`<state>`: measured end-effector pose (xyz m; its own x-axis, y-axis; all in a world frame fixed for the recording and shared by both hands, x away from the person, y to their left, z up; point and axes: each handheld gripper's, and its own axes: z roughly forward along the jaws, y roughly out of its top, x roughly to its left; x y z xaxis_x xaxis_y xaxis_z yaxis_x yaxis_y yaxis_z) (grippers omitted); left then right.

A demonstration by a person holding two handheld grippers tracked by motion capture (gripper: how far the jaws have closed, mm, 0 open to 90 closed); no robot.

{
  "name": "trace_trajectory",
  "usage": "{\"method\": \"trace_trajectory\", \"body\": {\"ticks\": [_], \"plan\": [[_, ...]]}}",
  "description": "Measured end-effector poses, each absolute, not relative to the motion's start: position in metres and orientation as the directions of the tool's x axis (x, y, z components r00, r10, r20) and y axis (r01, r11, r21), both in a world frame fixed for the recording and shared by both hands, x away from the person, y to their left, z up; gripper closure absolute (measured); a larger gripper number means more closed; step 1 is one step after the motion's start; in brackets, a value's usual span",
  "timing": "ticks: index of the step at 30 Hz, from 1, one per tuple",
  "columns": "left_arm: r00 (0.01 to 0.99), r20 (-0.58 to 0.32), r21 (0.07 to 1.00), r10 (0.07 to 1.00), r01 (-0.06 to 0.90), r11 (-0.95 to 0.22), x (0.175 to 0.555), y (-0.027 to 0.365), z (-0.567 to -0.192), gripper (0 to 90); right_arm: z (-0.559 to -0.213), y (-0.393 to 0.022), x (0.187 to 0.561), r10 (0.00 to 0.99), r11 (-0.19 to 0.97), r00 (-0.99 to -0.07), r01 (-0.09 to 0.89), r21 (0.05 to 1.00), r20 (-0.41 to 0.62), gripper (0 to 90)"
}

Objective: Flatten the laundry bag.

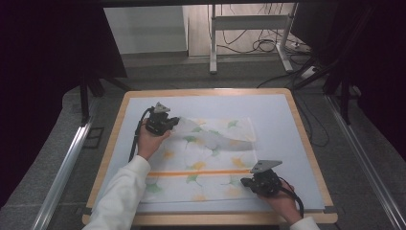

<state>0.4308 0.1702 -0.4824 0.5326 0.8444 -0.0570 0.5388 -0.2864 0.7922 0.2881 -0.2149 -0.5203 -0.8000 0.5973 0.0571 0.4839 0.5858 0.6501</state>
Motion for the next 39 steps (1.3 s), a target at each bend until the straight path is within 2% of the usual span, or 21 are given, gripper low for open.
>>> {"method": "trace_trajectory", "body": {"ticks": [12, 26, 35, 39], "plan": [[0.480, -0.104, 0.787, 0.871, 0.575, -0.223, 0.467, 0.187, -0.491, 90.0, -0.521, -0.217, 0.291, 0.594, 0.575, -0.801, 0.491, 0.655, 0.080, 89.3], [0.400, -0.173, 0.774, 0.900, 0.620, -0.127, 0.484, 0.210, -0.499, 89.1, -0.521, -0.217, 0.291, 0.599, 0.570, -0.797, 0.493, 0.657, 0.078, 89.3], [0.376, -0.167, 0.809, 0.911, 0.581, -0.092, 0.477, 0.228, -0.481, 74.7, -0.521, -0.217, 0.291, 0.597, 0.573, -0.798, 0.490, 0.656, 0.075, 89.2], [0.379, -0.171, 0.832, 0.909, 0.550, -0.073, 0.461, 0.240, -0.465, 64.7, -0.521, -0.217, 0.291, 0.597, 0.573, -0.799, 0.490, 0.657, 0.075, 89.3]]}}
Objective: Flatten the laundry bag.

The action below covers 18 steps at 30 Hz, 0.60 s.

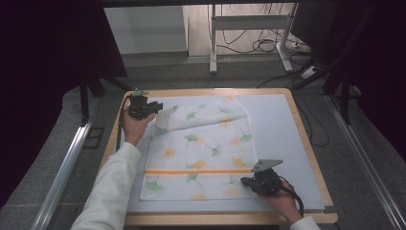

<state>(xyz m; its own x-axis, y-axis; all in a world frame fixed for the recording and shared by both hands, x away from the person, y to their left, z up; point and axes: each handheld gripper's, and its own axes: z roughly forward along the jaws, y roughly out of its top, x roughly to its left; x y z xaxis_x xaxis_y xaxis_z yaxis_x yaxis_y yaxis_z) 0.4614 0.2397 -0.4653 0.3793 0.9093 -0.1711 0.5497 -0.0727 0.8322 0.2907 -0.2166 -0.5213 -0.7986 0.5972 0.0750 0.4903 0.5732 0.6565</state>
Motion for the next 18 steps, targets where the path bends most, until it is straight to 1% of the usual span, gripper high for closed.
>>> {"method": "trace_trajectory", "body": {"ticks": [4, 7, 10, 18], "plan": [[0.423, -0.198, 0.851, 0.884, 0.521, -0.058, 0.436, 0.248, -0.452, 60.4, -0.521, -0.216, 0.291, 0.598, 0.574, -0.798, 0.491, 0.655, 0.075, 89.2], [0.460, -0.166, 0.863, 0.872, 0.495, -0.097, 0.416, 0.247, -0.448, 58.9, -0.521, -0.216, 0.291, 0.600, 0.571, -0.797, 0.494, 0.655, 0.078, 89.2], [0.496, -0.168, 0.870, 0.852, 0.480, -0.109, 0.400, 0.245, -0.446, 56.6, -0.521, -0.216, 0.290, 0.602, 0.571, -0.795, 0.497, 0.653, 0.078, 89.2], [0.591, -0.139, 0.853, 0.795, 0.480, -0.207, 0.375, 0.223, -0.462, 54.8, -0.521, -0.216, 0.290, 0.601, 0.572, -0.795, 0.495, 0.654, 0.076, 89.3]]}}
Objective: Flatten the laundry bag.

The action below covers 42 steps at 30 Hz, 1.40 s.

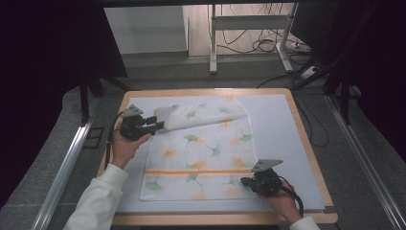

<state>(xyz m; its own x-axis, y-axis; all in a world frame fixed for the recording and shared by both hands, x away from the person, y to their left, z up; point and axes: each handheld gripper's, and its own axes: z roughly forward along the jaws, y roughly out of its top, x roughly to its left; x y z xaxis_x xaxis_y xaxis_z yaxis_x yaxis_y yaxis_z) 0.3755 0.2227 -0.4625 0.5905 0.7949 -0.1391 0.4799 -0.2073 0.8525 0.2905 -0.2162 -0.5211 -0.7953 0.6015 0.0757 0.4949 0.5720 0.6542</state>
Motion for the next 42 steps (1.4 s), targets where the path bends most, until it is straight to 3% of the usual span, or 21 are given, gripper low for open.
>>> {"method": "trace_trajectory", "body": {"ticks": [5, 12, 25, 34, 42], "plan": [[0.636, -0.125, 0.839, 0.761, 0.477, -0.261, 0.368, 0.209, -0.475, 58.9, -0.521, -0.216, 0.290, 0.600, 0.574, -0.796, 0.494, 0.653, 0.075, 89.2], [0.675, -0.019, 0.782, 0.738, 0.470, -0.409, 0.369, 0.190, -0.492, 89.5, -0.521, -0.216, 0.290, 0.600, 0.575, -0.797, 0.493, 0.653, 0.073, 89.3], [0.607, 0.010, 0.719, 0.795, 0.548, -0.428, 0.414, 0.196, -0.518, 89.9, -0.521, -0.216, 0.290, 0.597, 0.578, -0.799, 0.489, 0.654, 0.070, 89.2], [0.608, 0.049, 0.682, 0.792, 0.559, -0.471, 0.425, 0.195, -0.530, 90.0, -0.521, -0.216, 0.290, 0.594, 0.580, -0.802, 0.485, 0.654, 0.068, 89.2], [0.537, 0.044, 0.701, 0.843, 0.584, -0.409, 0.444, 0.205, -0.527, 90.0, -0.521, -0.216, 0.290, 0.596, 0.578, -0.800, 0.489, 0.654, 0.071, 89.2]]}}
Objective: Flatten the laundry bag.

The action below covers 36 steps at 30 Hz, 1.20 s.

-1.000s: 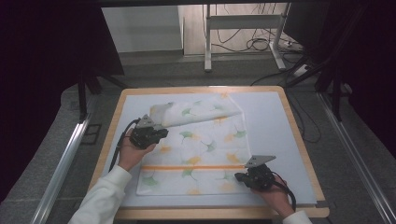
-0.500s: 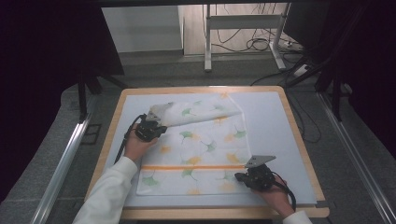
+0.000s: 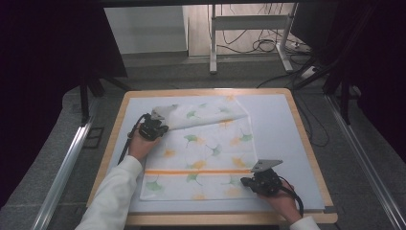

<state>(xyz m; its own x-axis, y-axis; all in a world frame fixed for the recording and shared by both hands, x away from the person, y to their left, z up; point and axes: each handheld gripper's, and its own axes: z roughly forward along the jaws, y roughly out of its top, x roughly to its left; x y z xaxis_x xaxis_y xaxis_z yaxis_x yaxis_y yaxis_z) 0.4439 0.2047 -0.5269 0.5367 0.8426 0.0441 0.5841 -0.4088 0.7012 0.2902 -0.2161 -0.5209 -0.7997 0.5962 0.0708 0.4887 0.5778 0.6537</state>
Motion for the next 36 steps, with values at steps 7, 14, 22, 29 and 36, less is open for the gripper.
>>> {"method": "trace_trajectory", "body": {"ticks": [7, 14, 22, 29, 36], "plan": [[0.496, 0.036, 0.725, 0.868, 0.585, -0.364, 0.456, 0.212, -0.521, 90.0, -0.521, -0.217, 0.291, 0.593, 0.578, -0.802, 0.487, 0.654, 0.073, 89.2], [0.542, 0.020, 0.759, 0.840, 0.539, -0.366, 0.441, 0.209, -0.506, 90.0, -0.521, -0.217, 0.291, 0.592, 0.579, -0.802, 0.487, 0.654, 0.073, 89.2], [0.572, 0.004, 0.711, 0.820, 0.576, -0.405, 0.446, 0.198, -0.519, 89.9, -0.521, -0.216, 0.290, 0.598, 0.576, -0.798, 0.489, 0.655, 0.070, 89.2], [0.513, -0.006, 0.701, 0.858, 0.614, -0.363, 0.479, 0.197, -0.536, 89.9, -0.521, -0.216, 0.291, 0.596, 0.575, -0.799, 0.490, 0.656, 0.075, 89.1], [0.475, -0.061, 0.717, 0.878, 0.633, -0.293, 0.486, 0.199, -0.533, 89.9, -0.521, -0.216, 0.290, 0.594, 0.578, -0.801, 0.487, 0.655, 0.072, 89.2]]}}
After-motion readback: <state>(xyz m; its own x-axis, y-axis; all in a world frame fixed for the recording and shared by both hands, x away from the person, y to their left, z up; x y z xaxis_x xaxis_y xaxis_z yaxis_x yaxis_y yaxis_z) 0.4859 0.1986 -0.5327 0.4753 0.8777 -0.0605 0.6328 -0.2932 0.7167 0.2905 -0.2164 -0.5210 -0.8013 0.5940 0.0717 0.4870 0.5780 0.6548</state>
